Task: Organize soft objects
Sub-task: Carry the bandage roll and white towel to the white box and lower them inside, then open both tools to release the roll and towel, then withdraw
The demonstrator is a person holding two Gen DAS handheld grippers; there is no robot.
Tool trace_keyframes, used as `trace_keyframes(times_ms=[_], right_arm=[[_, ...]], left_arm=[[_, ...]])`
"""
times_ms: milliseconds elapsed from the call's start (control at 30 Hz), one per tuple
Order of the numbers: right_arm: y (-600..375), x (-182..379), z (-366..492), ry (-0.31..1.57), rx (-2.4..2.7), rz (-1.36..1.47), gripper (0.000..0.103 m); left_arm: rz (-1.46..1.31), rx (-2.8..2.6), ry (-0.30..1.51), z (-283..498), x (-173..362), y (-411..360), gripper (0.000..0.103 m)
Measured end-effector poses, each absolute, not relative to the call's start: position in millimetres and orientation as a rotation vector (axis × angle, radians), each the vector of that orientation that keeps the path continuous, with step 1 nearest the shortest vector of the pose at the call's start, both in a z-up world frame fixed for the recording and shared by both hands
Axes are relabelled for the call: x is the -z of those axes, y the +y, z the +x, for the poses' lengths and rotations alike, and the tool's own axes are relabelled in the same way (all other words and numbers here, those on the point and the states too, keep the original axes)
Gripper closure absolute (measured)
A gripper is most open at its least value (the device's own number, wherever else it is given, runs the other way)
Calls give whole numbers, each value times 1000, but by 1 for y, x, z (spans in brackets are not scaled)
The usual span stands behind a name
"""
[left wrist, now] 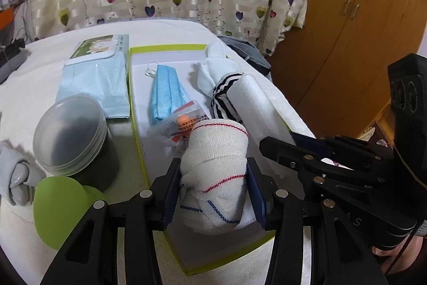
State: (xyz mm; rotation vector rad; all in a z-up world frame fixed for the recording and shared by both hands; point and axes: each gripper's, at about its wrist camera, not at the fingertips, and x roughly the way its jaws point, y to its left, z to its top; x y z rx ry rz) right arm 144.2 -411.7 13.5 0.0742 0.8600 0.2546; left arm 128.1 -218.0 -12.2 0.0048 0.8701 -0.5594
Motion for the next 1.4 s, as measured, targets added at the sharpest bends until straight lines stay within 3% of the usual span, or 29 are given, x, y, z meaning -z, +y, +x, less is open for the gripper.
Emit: trace_keyframes(times_ms=[233,800,933,1400], right_arm=[[-419,-26,130,798,-235,80,64],[-409,-50,92,707,-256,113,62],[-397,-55,83,684,-287,110,56],[-352,-66,60,640,-398,68,55]], left_arm=[[-19,587,849,123,7,-216,57],[-68,582,716,75,-28,-169,56],[-76,551,686,66,-34,-150,56],[-128,407,658,51,-29,-78,56]])
